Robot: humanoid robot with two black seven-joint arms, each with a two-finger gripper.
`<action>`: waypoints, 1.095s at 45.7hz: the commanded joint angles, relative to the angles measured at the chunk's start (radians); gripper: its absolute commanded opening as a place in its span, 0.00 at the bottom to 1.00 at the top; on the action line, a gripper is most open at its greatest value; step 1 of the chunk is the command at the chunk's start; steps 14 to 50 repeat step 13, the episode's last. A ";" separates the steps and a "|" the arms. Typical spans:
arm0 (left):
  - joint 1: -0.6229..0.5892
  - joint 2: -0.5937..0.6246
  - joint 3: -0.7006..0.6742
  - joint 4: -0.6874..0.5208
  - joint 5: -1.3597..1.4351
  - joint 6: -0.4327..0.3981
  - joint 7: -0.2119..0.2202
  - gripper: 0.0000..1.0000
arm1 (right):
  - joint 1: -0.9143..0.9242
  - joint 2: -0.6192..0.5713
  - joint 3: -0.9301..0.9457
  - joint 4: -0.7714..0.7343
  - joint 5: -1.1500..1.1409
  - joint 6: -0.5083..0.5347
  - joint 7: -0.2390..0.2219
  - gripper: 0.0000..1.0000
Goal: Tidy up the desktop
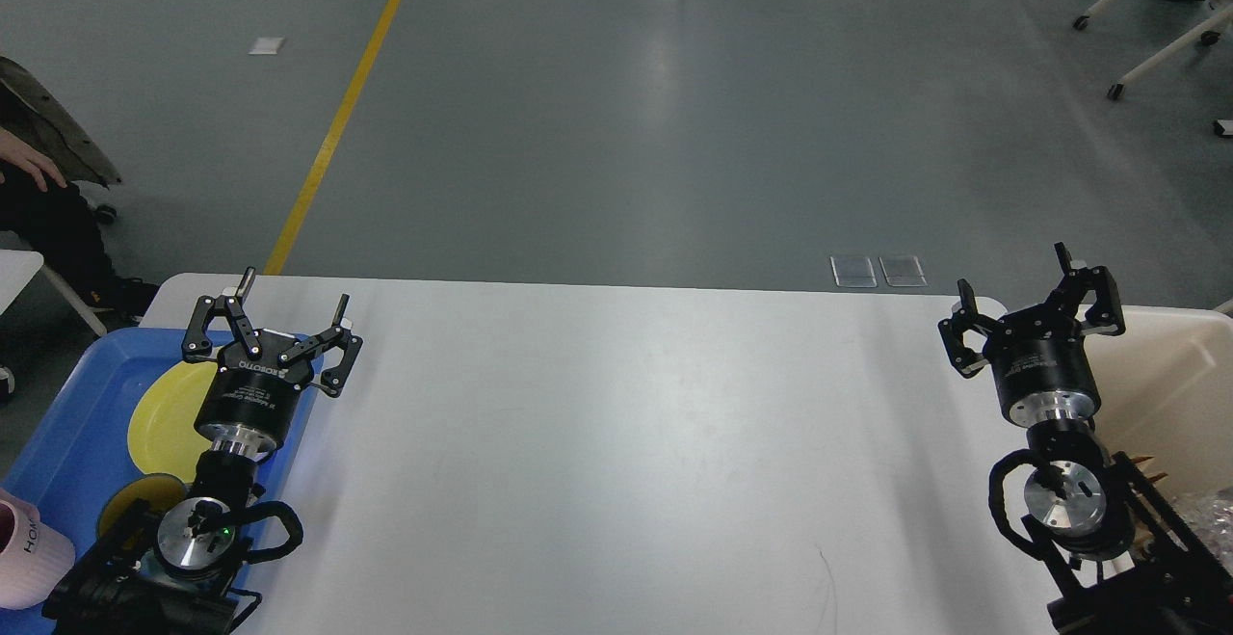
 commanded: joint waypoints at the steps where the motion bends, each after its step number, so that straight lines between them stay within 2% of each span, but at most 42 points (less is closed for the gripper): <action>1: 0.000 0.000 -0.001 0.000 -0.001 0.000 0.000 0.97 | -0.008 -0.009 -0.001 -0.003 0.008 0.058 0.002 1.00; 12: 0.000 0.000 -0.001 0.000 -0.001 0.000 0.000 0.97 | -0.005 0.000 -0.010 -0.058 0.043 0.064 0.005 1.00; 50: 0.000 0.000 -0.001 0.000 -0.001 0.000 0.001 0.97 | -0.008 0.000 -0.010 -0.057 0.059 0.070 0.003 1.00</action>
